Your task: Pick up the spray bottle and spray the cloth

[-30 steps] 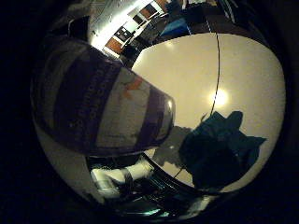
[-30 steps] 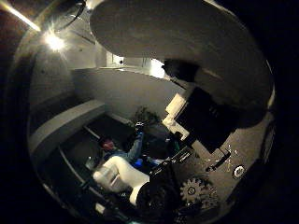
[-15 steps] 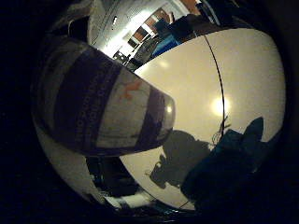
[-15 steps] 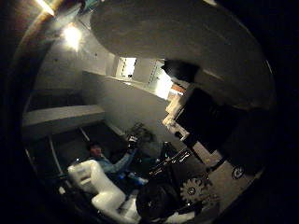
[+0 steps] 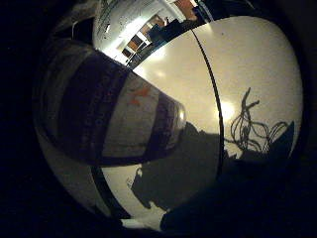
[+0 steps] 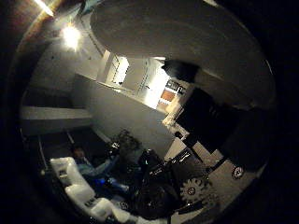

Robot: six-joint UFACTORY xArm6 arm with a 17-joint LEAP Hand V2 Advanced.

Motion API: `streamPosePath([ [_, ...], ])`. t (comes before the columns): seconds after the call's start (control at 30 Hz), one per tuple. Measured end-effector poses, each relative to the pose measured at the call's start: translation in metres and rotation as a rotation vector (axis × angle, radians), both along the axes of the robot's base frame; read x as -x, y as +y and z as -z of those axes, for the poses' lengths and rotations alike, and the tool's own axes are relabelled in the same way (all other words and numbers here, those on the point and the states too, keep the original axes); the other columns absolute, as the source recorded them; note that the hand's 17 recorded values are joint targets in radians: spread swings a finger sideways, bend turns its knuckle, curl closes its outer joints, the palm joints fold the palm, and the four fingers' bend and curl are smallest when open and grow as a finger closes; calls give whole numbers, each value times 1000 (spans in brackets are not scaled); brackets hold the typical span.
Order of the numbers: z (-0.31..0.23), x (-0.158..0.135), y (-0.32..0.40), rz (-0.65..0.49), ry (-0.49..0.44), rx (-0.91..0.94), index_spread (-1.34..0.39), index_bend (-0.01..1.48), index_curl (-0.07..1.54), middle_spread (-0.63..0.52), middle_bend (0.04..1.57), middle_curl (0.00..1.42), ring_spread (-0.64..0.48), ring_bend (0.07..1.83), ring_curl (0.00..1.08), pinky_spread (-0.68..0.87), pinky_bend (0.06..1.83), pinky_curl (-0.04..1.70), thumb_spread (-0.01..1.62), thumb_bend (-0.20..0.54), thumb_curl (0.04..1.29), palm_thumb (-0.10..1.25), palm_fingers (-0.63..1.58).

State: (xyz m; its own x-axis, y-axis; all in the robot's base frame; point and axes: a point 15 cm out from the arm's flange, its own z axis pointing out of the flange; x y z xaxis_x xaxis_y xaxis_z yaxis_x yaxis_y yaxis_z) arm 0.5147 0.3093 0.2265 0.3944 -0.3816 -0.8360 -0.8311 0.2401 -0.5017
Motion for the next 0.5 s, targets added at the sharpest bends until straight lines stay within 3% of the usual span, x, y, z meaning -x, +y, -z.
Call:
streamPosePath([
  [0.33,3,0,0,-2,5,-2,-173,1203,752,-116,1362,773,-219,1319,821,-222,1052,1271,1133,-20,522,1057,1108],
  [0.5,7,0,0,-13,6,1,-201,991,716,-125,1268,728,-195,1266,737,-251,1009,1150,1070,-33,510,956,1084],
])
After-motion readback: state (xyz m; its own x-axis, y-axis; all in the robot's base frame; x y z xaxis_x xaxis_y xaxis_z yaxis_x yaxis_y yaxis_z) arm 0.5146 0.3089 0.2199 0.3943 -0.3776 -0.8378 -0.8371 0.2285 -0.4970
